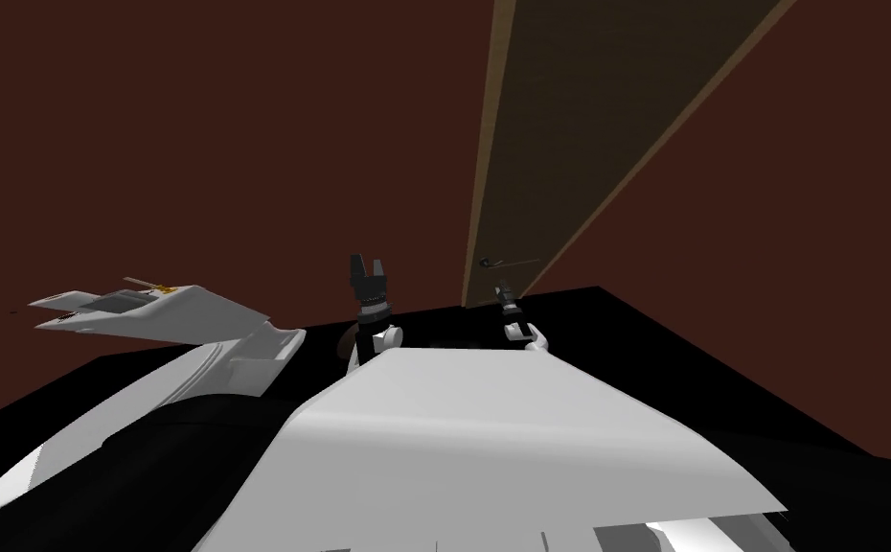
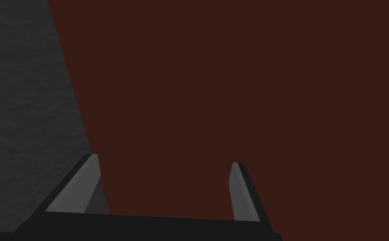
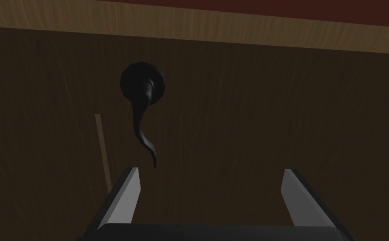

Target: Pull the door open

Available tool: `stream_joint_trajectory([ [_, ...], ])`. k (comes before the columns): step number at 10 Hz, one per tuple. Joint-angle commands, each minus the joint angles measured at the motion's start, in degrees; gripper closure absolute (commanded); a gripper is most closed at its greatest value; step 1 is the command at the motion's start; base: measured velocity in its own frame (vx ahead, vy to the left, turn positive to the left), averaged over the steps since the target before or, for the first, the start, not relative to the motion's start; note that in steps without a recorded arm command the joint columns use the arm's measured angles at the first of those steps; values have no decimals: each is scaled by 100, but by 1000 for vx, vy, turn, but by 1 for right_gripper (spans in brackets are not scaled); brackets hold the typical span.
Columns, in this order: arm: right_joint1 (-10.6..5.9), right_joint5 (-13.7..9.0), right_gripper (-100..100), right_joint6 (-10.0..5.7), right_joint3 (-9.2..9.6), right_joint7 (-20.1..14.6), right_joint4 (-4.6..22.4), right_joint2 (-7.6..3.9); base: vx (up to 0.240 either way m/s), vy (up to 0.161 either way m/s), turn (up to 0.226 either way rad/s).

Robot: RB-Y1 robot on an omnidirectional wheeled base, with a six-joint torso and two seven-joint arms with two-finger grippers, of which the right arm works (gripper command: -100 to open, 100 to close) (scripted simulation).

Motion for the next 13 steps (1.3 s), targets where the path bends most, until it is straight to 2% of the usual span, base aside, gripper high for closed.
stream_joint_trajectory([
  [1,-94,-24,-100,-11,29,-12,214,-26,89,-52,70],
  [2,-136,-38,-100,-21,44,-23,323,-49,80,-49,77],
  [4,-305,-93,-100,-58,105,-68,754,-139,121,-51,112],
  [9,-571,-180,-100,-116,201,-140,1435,-279,125,-76,91],
  [12,-658,-209,-100,-136,233,-163,1659,-324,77,-52,45],
  [13,-644,-203,-100,-124,225,-156,1612,-314,30,-16,10],
])
